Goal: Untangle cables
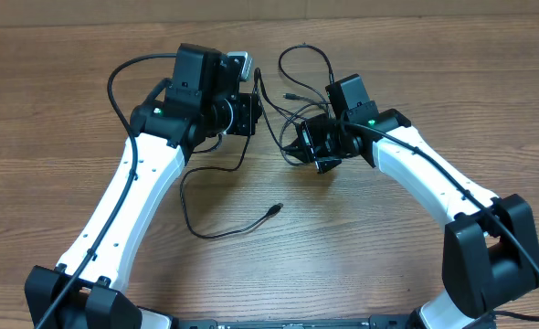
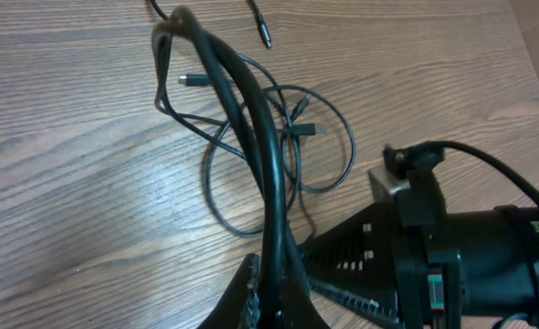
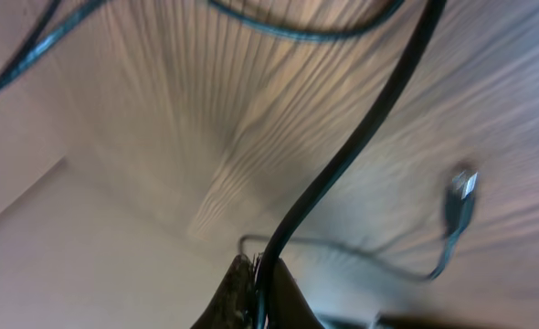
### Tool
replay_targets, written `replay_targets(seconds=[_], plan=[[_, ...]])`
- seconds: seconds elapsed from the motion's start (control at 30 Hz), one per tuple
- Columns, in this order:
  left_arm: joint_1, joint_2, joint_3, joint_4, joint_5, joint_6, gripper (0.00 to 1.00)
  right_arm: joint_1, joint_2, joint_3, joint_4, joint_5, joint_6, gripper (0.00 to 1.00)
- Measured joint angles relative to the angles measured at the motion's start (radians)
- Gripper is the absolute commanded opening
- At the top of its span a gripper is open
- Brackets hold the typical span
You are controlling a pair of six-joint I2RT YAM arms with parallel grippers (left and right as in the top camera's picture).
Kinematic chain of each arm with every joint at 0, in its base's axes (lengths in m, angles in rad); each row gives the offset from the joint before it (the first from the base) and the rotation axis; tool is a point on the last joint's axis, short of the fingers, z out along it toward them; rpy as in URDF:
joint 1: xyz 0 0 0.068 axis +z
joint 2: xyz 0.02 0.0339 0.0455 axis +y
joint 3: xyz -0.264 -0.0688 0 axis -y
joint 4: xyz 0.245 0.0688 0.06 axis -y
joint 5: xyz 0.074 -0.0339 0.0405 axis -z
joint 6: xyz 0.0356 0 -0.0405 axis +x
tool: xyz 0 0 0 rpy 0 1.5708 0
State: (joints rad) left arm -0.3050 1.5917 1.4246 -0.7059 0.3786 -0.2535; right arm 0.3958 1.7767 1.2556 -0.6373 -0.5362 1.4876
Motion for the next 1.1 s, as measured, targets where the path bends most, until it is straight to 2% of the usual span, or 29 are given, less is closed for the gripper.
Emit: replay_targets(seconds=[0.13,0.3,0.47,0.6,0.73,0.77,0.87,0.9,0.97,1.1], plan=[[0.059,-0.006,0.0,-0.018,0.011,0.039,0.04,-0.053,0.0,0.0,-0.136,0.114,-0.104,0.04],[0.248,-0.066,0.0,-0.016,0.014,0.077,0.04,-0.26,0.0,0.0,-0.271,0.28,-0.237,0.04],[0.459,-0.136,0.002,-0.004,0.015,0.08,0.04,-0.493,0.0,0.0,-0.29,0.38,-0.386,0.04],[0.56,-0.14,0.003,0.006,0.018,0.08,0.04,-0.644,0.0,0.0,-0.304,0.433,-0.463,0.04],[0.631,-0.14,0.003,0.087,0.019,0.093,0.04,-0.753,0.0,0.0,-0.317,0.462,-0.511,0.04],[0.641,-0.14,0.003,0.108,0.021,0.103,0.04,-0.776,0.0,0.0,-0.321,0.467,-0.528,0.08],[0.653,-0.14,0.003,0.173,0.029,0.155,0.04,-0.804,0.0,0.0,-0.322,0.478,-0.57,0.42],[0.653,-0.14,0.003,0.192,0.031,0.171,0.04,-0.806,0.0,0.0,-0.323,0.483,-0.592,0.49],[0.652,-0.14,0.003,0.236,0.033,0.212,0.04,-0.805,0.0,0.0,-0.324,0.485,-0.646,0.58],[0.652,-0.14,0.003,0.303,-0.023,0.247,0.05,-0.79,0.0,0.0,-0.347,0.489,-0.69,0.7]])
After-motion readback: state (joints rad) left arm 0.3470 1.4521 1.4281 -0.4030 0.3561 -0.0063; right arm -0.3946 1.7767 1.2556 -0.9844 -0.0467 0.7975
